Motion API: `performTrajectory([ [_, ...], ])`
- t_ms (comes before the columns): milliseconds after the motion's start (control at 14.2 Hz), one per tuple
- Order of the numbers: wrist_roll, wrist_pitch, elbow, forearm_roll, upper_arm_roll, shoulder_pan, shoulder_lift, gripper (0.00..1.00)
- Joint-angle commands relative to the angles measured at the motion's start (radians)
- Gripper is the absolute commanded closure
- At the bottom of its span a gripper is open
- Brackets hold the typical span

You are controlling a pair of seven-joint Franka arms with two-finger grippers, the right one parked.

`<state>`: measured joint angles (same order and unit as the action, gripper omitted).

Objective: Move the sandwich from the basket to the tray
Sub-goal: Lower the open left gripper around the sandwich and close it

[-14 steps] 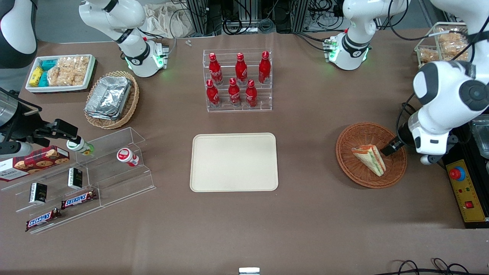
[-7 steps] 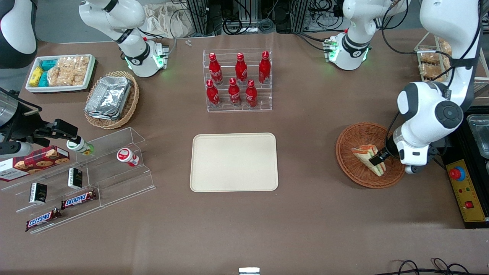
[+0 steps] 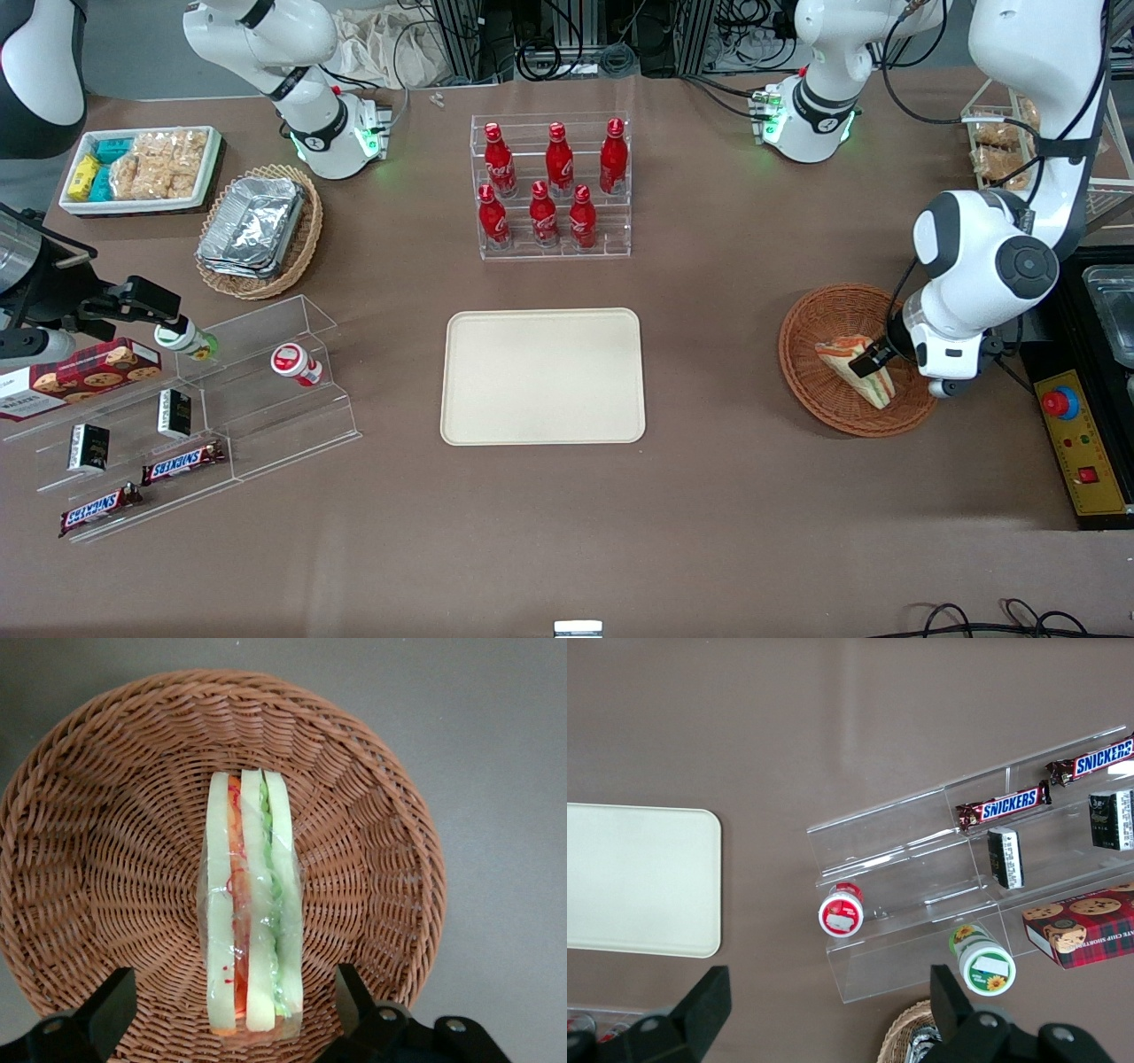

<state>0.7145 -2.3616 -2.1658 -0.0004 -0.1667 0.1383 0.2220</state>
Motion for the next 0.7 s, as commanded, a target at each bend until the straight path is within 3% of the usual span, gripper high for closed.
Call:
performTrajectory([
  [0, 0.026, -0.039, -0.02, -0.003, -0.005, -0.002, 0.008, 0.0],
  [561, 0.028, -0.105, -0.046, -0.004, -0.005, -0.002, 0.037, 0.01],
  [632, 0.028, -0.117, -0.055, -0.004, -0.005, -0.002, 0.039, 0.09],
])
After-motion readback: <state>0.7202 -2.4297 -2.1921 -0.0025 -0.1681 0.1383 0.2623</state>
